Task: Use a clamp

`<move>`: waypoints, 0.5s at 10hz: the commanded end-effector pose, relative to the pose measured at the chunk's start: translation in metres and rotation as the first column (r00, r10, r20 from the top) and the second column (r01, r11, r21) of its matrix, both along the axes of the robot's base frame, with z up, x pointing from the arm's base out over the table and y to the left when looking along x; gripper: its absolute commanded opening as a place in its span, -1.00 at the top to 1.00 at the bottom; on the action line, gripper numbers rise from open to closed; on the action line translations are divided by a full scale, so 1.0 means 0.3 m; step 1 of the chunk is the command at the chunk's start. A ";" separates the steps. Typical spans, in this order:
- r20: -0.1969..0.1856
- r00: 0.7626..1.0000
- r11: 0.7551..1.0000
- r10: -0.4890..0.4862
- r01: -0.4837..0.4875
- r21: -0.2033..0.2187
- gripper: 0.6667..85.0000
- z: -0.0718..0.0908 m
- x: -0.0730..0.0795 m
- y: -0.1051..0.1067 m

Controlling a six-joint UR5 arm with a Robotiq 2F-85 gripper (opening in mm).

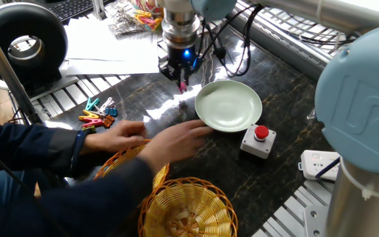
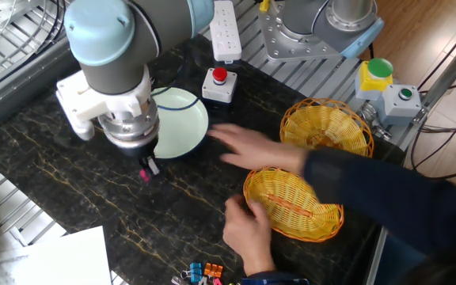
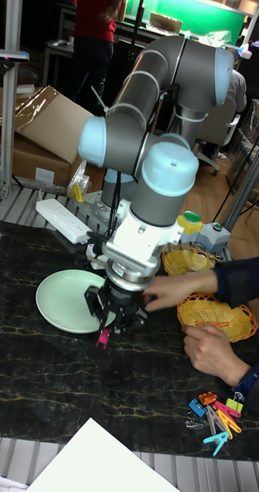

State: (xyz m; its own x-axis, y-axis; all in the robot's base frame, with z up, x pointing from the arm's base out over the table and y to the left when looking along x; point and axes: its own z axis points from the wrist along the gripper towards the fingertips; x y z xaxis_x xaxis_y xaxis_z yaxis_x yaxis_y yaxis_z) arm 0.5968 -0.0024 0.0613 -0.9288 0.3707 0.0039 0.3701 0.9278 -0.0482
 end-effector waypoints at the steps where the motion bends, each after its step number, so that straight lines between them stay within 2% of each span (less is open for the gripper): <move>1: -0.051 0.995 0.996 -0.087 0.087 -0.003 0.99 0.041 -0.101 -0.002; 5: -0.048 0.992 0.993 -0.118 0.118 -0.003 0.99 0.037 -0.104 0.029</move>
